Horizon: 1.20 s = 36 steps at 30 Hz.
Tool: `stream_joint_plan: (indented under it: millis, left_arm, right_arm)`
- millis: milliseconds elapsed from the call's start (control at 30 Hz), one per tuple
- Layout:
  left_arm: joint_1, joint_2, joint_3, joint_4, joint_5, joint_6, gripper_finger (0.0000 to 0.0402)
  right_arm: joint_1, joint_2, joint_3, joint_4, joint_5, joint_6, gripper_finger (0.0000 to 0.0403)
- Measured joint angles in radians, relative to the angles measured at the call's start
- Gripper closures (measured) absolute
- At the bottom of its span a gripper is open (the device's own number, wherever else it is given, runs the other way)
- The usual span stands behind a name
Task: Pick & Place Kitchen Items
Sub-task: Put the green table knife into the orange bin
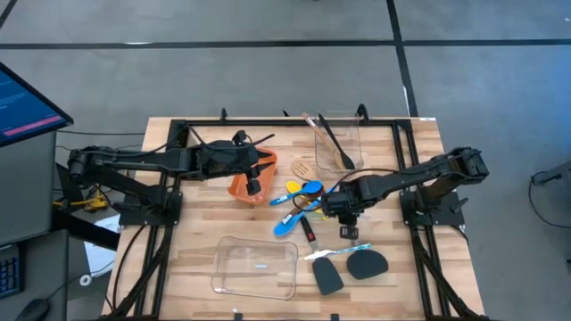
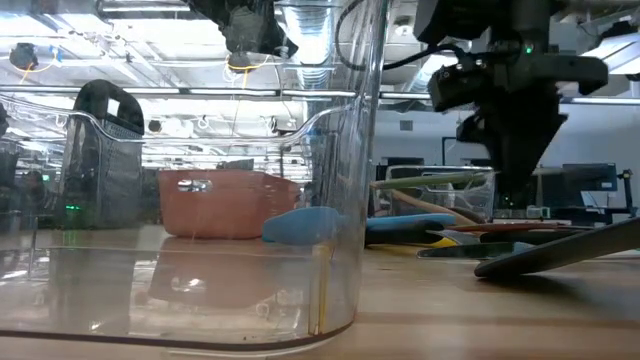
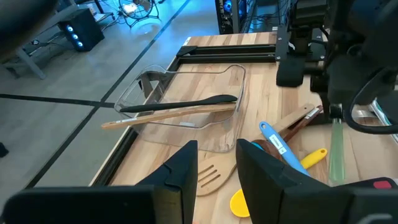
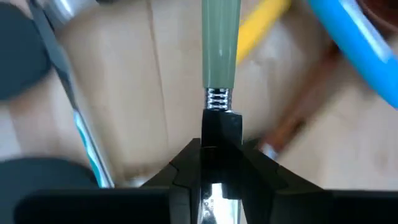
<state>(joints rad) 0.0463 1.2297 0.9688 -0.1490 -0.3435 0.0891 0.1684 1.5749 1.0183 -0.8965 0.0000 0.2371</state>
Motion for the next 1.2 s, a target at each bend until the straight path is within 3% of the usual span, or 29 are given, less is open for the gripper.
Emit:
stream_joint_plan:
  millis: [367, 600, 800, 967, 1200]
  left_arm:
    - [0.000, 0.000, 0.000, 0.000, 0.000, 0.000, 0.0306]
    - [0.000, 0.000, 0.000, -0.001, 0.000, 0.000, 0.0306]
    - [0.000, 0.000, 0.000, -0.002, 0.000, 0.004, 0.0306]
    - [0.000, 0.000, 0.000, -0.001, 0.000, 0.003, 0.0306]
    - [0.000, 0.000, 0.000, 0.000, 0.000, 0.003, 0.0306]
  right_arm:
    - [0.002, -0.002, 0.189, -0.338, 0.193, 0.000, 0.0334]
    - [0.002, -0.024, 0.256, -0.431, 0.292, 0.000, 0.0334]
    - [0.000, -0.146, 0.257, -0.433, 0.349, 0.024, 0.0334]
    - [0.003, -0.257, 0.257, -0.394, 0.495, 0.096, 0.0334]
    - [0.028, -0.322, 0.257, -0.299, 0.788, 0.104, 0.0334]
